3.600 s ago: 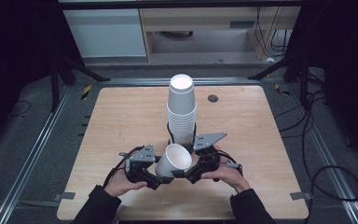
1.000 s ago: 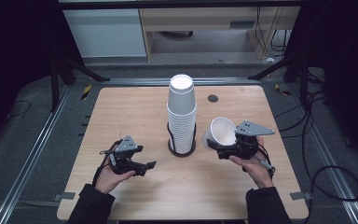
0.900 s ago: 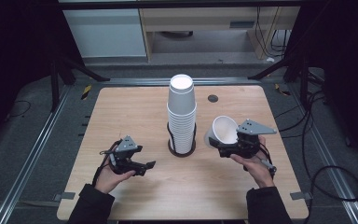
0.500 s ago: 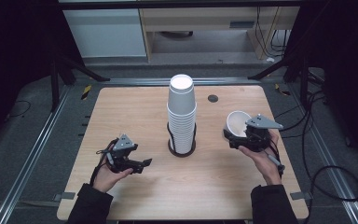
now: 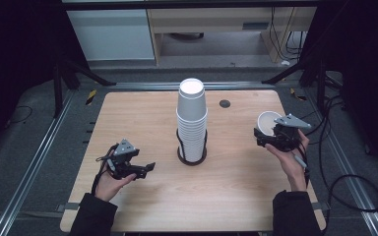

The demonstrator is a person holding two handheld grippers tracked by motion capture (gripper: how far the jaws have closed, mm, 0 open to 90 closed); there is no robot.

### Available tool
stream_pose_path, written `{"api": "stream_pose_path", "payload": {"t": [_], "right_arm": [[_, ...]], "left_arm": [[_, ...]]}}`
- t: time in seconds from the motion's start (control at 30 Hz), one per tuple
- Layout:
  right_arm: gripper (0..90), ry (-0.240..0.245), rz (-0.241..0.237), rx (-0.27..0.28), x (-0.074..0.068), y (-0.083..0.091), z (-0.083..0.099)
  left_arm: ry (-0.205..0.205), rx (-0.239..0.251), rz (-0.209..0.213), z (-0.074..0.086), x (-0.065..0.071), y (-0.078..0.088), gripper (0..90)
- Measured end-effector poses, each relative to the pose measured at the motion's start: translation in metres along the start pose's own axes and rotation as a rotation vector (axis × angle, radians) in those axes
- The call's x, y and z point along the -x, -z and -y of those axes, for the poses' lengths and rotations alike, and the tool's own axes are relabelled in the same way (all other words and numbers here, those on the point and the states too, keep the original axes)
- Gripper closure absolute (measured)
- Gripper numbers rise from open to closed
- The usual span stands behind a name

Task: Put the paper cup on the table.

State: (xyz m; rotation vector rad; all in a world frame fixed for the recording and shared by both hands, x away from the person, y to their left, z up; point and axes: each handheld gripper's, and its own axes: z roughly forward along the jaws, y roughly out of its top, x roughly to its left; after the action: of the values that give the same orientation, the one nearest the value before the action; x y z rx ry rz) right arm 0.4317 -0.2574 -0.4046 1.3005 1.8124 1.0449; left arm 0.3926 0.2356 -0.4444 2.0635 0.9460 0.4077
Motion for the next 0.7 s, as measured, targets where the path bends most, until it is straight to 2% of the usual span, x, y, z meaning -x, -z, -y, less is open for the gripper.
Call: {"api": "stream_pose_path", "payload": {"t": [0.2,0.47,0.63,0.7], "right_arm": [[13.1,-0.028,0.025,-0.052,0.017,-0.009,0.009],[13.1,-0.025,0.039,-0.096,0.023,-0.018,0.015],[13.0,-0.014,0.039,-0.151,0.025,-0.027,0.022],[13.0,-0.019,0.035,-0.153,0.025,-0.028,0.023]], "left_arm": [[0.012,0.002,-0.011,0.001,-0.004,0.000,15.5],[0.021,0.004,-0.023,0.001,-0.008,0.002,15.5],[0.023,0.007,-0.035,0.001,-0.011,0.005,15.5],[0.027,0.013,-0.038,0.000,-0.012,0.007,15.4]]}}
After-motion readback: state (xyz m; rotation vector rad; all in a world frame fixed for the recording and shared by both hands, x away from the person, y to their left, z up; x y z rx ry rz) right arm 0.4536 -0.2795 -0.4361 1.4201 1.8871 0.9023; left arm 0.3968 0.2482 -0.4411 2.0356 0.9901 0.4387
